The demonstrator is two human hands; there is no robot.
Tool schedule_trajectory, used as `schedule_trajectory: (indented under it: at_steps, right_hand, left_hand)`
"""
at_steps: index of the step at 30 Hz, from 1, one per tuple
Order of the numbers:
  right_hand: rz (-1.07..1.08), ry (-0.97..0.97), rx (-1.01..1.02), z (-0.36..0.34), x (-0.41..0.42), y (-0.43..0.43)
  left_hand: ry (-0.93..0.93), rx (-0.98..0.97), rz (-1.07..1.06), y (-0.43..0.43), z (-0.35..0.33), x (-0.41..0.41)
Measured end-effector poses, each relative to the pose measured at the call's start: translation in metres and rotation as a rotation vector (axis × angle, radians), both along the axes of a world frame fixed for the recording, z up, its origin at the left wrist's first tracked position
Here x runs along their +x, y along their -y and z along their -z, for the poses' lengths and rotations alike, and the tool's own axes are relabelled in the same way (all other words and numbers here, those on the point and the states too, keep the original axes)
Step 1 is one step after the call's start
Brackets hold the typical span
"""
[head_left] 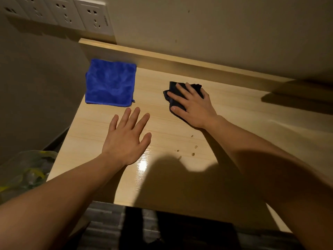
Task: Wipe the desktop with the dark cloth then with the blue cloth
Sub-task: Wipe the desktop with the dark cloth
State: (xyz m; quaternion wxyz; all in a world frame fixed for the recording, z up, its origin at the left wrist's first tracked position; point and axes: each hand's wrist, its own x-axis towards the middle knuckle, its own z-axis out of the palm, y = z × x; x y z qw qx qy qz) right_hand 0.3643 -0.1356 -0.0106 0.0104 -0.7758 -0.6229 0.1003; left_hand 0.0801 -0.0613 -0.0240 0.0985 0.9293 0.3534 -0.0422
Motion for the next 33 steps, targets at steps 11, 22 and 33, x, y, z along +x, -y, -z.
schedule_trajectory:
  at_steps: [11,22,33]
  right_hand:
    - [0.042,-0.075,-0.016,0.0,-0.082,0.087]
    - [0.095,-0.174,0.009,-0.003,-0.18,0.164]
    - [0.232,-0.601,0.139,-0.007,-0.248,0.226]
  left_hand:
    - [0.043,-0.019,0.025,-0.002,-0.003,0.001]
    - [0.074,-0.03,0.076,-0.003,-0.004,0.0]
    - [0.295,-0.195,0.108,0.042,-0.025,0.006]
